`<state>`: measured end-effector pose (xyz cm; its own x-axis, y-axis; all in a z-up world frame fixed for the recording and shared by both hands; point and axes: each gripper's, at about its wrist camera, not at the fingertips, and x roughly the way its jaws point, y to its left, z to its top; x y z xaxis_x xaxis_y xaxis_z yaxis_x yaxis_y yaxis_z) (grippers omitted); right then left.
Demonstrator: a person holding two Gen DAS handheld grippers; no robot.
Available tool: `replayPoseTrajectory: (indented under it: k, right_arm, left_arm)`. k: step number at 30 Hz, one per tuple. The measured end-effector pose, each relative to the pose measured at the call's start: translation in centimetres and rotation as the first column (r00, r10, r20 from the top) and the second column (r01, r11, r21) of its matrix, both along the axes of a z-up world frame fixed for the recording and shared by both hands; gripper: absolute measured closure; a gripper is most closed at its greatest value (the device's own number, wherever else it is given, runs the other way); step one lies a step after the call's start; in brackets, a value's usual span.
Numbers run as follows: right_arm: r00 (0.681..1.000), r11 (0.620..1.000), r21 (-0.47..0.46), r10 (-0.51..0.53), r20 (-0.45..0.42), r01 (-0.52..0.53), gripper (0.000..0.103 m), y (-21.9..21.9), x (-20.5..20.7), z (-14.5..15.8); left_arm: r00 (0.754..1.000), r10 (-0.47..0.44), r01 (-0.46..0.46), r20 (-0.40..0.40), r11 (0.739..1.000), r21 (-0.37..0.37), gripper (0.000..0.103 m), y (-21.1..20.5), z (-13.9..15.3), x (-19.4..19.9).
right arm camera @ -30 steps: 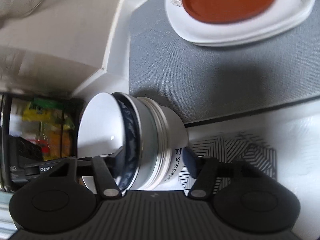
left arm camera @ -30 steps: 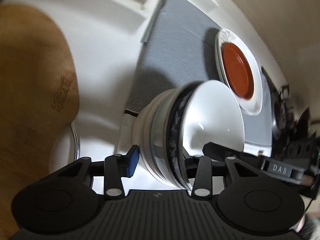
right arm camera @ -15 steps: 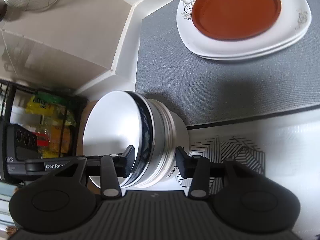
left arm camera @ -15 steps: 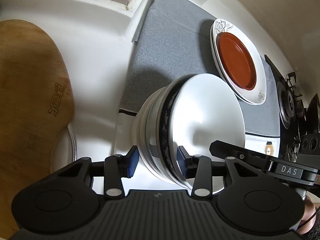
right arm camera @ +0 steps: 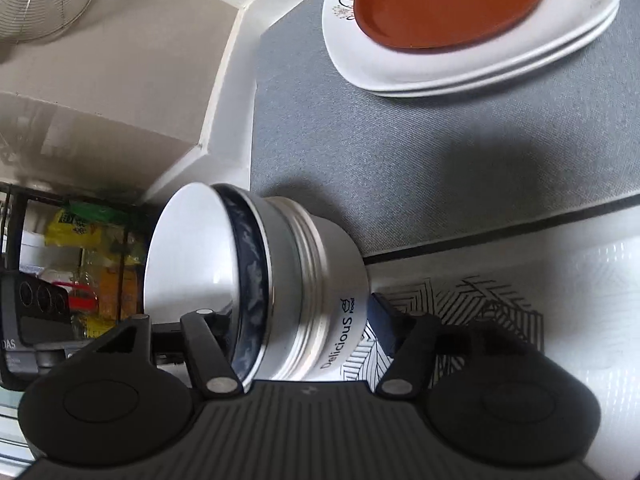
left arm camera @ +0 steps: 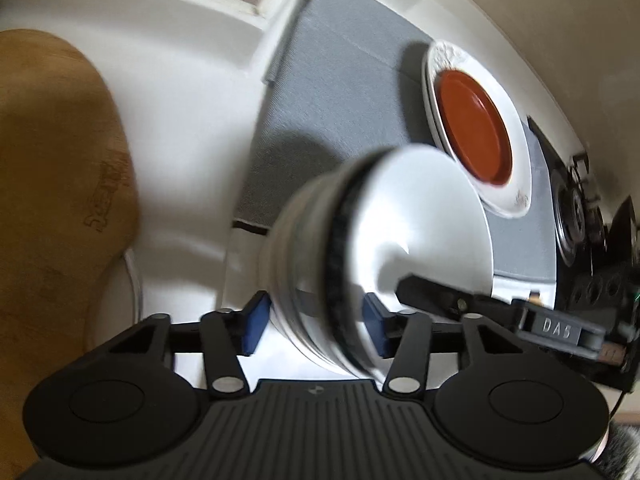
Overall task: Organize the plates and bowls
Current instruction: 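Carry the nested bowls over the brown plate with both grippers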
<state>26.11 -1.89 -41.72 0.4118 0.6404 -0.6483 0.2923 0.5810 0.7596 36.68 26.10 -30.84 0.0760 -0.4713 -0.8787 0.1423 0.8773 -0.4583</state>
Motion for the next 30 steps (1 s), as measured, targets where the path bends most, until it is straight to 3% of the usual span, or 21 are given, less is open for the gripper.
replayPoseTrajectory:
  k: [2, 6, 9, 12, 14, 17, 19, 21, 23, 24, 26, 27, 30]
  right_arm:
    - [1.000, 1.000, 0.024, -0.007, -0.004, 0.007, 0.042, -0.3, -0.6, -0.2]
    - [1.000, 0.999, 0.035, -0.014, 0.023, 0.013, 0.060, -0.3, -1.4, 0.9]
    - [0.998, 1.000, -0.007, -0.020, 0.057, 0.020, 0.060, -0.7, -1.5, 1.8]
    - [0.997, 1.000, -0.019, -0.013, 0.080, 0.015, 0.061, -1.0, -1.0, 2.1]
    - [0.995, 0.999, -0.029, -0.019, 0.096, 0.022, 0.060, -0.9, -0.3, 2.3]
    - [0.996, 1.000, -0.007, -0.029, 0.081, 0.030, 0.050, -0.9, 0.5, 1.4]
    - [0.998, 0.999, 0.046, -0.032, 0.050, 0.030, 0.036, -1.2, 1.0, -0.2]
    - [0.996, 0.990, 0.120, -0.080, 0.048, 0.074, 0.028, -1.9, 1.0, -1.8]
    - [0.988, 0.971, 0.204, -0.142, 0.059, 0.128, 0.026, -2.5, 0.8, -2.8]
    - [0.988, 0.972, 0.199, -0.140, 0.071, 0.124, 0.028, -2.4, 0.8, -2.7]
    - [0.982, 0.974, 0.189, -0.147, 0.118, 0.123, 0.044, -2.3, 0.7, -1.6]
    - [0.978, 0.972, 0.202, -0.152, 0.140, 0.122, 0.058, -2.5, 0.7, -1.0]
    - [0.985, 0.983, 0.162, -0.111, 0.135, 0.088, 0.061, -2.2, 1.2, -0.3]
  left_arm:
    - [0.999, -0.016, 0.016, 0.038, 1.000, 0.010, 0.055, -0.3, 0.9, 0.0]
    - [0.992, -0.065, 0.057, 0.109, 0.996, 0.072, 0.056, -1.3, 2.3, -0.2]
    - [0.998, -0.049, 0.049, 0.026, 0.999, 0.014, 0.057, -0.9, 1.1, 0.7]
    - [0.999, -0.047, 0.047, -0.010, 0.999, 0.004, 0.058, -0.4, 0.0, 1.0]
    - [0.999, -0.015, 0.013, -0.046, 0.999, -0.043, 0.058, 0.3, -0.8, 1.5]
    - [0.993, 0.041, -0.055, -0.108, 0.991, -0.125, 0.054, 1.9, -1.9, 2.3]
    - [0.987, 0.069, -0.096, -0.145, 0.978, -0.185, 0.049, 2.8, -3.0, 2.7]
    - [0.977, 0.096, -0.143, -0.190, 0.957, -0.252, 0.040, 3.8, -4.5, 3.0]
    - [0.978, 0.089, -0.141, -0.191, 0.950, -0.279, 0.040, 4.0, -4.9, 2.9]
    - [0.984, 0.072, -0.112, -0.160, 0.961, -0.254, 0.041, 3.7, -4.4, 2.7]
    - [0.993, 0.036, -0.057, -0.114, 0.980, -0.188, 0.044, 2.9, -3.5, 2.3]
    - [0.994, 0.034, -0.052, -0.101, 0.983, -0.178, 0.044, 2.7, -3.2, 2.2]
    - [0.993, 0.047, -0.065, -0.106, 0.982, -0.175, 0.047, 2.9, -3.2, 2.4]
